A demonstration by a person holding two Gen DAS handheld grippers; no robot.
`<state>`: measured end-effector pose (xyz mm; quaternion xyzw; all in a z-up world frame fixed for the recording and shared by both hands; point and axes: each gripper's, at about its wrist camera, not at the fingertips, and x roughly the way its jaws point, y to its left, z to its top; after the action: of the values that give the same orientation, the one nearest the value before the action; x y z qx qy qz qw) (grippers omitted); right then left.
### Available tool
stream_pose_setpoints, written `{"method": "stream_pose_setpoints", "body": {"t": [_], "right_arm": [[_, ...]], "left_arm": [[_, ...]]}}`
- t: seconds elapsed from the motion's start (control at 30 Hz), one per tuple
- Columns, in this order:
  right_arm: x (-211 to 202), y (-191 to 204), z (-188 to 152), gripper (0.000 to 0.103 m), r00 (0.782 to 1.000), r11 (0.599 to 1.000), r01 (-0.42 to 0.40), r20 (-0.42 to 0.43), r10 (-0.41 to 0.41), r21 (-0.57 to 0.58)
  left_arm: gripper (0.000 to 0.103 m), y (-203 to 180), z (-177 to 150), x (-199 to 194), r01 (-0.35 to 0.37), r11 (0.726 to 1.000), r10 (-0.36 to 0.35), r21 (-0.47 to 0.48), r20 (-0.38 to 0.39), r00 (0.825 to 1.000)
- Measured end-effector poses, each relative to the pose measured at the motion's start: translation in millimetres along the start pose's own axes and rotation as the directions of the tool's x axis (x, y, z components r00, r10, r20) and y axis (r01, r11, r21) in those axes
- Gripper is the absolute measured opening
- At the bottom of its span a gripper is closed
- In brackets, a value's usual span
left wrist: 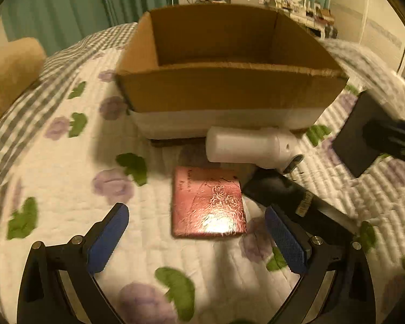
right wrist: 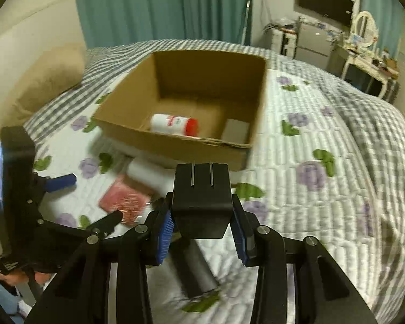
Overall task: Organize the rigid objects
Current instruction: 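Lower the left tool to the pink card case while the right tool grasps the black device, then grasp the pink card case with the left tool and lift it over the box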
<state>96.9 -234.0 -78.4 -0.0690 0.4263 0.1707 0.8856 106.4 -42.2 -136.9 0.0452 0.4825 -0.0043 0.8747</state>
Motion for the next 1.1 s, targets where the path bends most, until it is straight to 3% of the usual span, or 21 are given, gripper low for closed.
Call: {"method": "stream_pose_setpoints", "body": {"t": [0.17,0.3,0.37,0.4,0.47,0.63,0.8,1.1], "right_arm": [[10.8,-18.8,-8.3,0.038,0.999,0.997,-0.038,-0.024,0.040,0.061],[11.5,-22.2,-11.0,0.038,0.999,0.996,-0.044,-0.025,0.046,0.076],[11.3,-22.7,-12.3,0.038,0.999,0.996,-0.042,-0.022,0.044,0.079],[11.3,-22.1,-13.0,0.038,0.999,0.996,-0.040,-0.021,0.042,0.079],[11.4,-20.9,-13.7,0.038,0.999,0.996,-0.040,-0.021,0.042,0.074],[5.9,-19.9,-13.6,0.038,0.999,0.996,-0.046,-0.004,0.046,0.074],[-7.3,-19.8,-7.3,0.038,0.998,0.996,-0.055,0.033,0.053,0.077],[-53.8,-10.9,27.9,0.038,0.992,0.999,-0.036,0.121,0.034,0.016]], "left_arm": [[0.101,-11.0,3.8,27.4,-0.017,0.999,0.018,0.035,-0.042,0.999],[0.097,-13.8,2.2,50.2,-0.069,0.996,0.073,0.057,-0.072,0.995],[0.092,-17.8,1.8,50.1,-0.073,0.994,0.078,0.079,-0.057,0.995],[0.082,-19.3,1.8,49.1,-0.068,0.994,0.073,0.085,-0.052,0.996],[0.070,-20.5,1.6,42.5,-0.084,0.992,0.087,0.089,-0.028,0.996],[0.070,-13.6,-0.5,20.2,0.004,0.998,-0.005,0.069,0.003,1.000],[0.070,-12.2,-4.9,-17.0,0.016,0.996,-0.024,0.087,0.092,0.995],[0.070,-1.2,20.8,-82.0,0.070,0.997,-0.078,0.042,0.244,0.967]]}}
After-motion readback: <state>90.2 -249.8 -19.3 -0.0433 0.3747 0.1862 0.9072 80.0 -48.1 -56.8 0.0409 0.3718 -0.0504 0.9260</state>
